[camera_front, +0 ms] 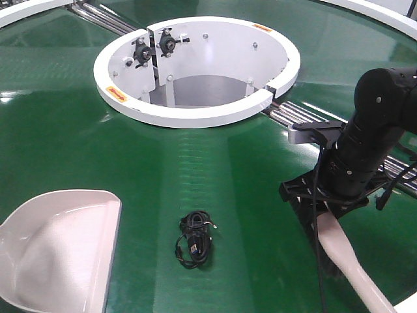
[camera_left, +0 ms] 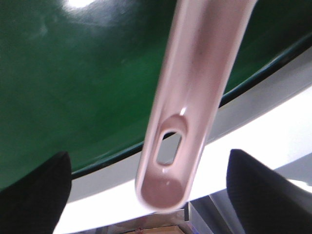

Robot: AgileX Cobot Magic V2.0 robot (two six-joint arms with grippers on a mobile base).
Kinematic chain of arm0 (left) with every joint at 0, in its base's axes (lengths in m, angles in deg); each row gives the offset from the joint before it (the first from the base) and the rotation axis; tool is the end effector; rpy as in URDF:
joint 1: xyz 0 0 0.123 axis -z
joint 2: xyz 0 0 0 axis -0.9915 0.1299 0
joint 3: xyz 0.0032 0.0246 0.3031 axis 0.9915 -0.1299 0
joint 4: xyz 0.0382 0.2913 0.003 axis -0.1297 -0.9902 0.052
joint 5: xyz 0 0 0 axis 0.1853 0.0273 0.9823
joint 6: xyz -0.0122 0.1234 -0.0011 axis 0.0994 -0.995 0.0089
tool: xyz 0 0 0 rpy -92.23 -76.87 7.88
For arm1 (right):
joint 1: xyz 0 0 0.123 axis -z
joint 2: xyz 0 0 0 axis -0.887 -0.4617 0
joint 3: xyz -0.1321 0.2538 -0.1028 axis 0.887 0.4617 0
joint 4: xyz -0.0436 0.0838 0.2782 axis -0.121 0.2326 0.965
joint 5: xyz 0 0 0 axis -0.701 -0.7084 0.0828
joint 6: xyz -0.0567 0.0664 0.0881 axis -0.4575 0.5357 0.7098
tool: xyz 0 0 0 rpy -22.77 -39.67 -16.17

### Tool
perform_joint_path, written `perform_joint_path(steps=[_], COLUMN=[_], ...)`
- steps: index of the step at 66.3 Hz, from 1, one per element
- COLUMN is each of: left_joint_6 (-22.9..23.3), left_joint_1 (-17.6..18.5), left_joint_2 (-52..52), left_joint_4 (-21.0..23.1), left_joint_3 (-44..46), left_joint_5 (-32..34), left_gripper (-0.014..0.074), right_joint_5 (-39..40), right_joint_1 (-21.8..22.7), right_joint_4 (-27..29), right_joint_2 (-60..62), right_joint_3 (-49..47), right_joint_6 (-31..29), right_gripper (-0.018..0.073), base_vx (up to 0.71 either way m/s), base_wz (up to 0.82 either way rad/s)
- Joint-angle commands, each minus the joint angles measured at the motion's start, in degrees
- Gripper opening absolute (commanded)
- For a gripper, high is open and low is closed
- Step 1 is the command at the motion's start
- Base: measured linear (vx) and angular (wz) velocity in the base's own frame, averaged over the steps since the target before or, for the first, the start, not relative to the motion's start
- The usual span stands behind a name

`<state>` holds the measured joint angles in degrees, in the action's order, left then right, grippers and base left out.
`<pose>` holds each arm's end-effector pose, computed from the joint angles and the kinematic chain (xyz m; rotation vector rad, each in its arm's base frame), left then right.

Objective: Clean and inspect green conveyor with broom and dustpan
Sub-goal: 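Move the left gripper toward the pink dustpan handle, then close the left gripper on the dustpan handle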

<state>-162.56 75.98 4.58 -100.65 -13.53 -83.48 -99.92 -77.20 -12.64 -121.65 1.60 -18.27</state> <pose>0.3223 0.0791 0.2179 -1.7688 -2.2731 -0.3593 0.3374 0.1006 0.2236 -0.3471 3.0931 0.1543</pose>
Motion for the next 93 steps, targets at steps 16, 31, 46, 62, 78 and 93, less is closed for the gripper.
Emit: perform_joint_path(steps=[16,31,46,62,78,93], left_joint_6=[0.5,2.2,2.2,3.6,5.6,5.6], left_joint_1=[-0.1,-0.1,-0.1,0.1,1.0,5.1], left_joint_2=[2.8,5.2,5.1,4.0,1.0,0.0], left_joint_4=[-1.5,-2.1,-3.1,-2.0,-1.9,-0.5], left_joint_3=[1.6,1.6,1.6,1.6,1.6,1.6], left_joint_5=[-1.3,-1.4,-1.4,-1.4,-1.4,-1.4], left_gripper=[0.0594,0.0559,0.0351,-0.0027,-0.0024,-0.0024], right_joint_5=[-0.7,-0.7,-0.7,-0.7,-0.7,-0.7], right_joint_1=[0.1,0.1,0.1,0.1,0.1,0.1], right_joint_4=[0.2,0.2,0.2,0.2,0.2,0.2], right_joint_2=[2.7,2.7,2.7,2.7,2.7,2.7], right_joint_3=[-1.5,-1.5,-1.5,-1.5,-1.5,-1.5], right_joint_6=[0.0,0.0,0.0,0.0,0.0,0.0], right_gripper=[-0.001,-0.001,-0.001,-0.001,-0.001,-0.001], base_vx=[0.0,0.0,0.0,0.0,0.0,0.0], base_wz=[0.0,0.0,0.0,0.0,0.0,0.0])
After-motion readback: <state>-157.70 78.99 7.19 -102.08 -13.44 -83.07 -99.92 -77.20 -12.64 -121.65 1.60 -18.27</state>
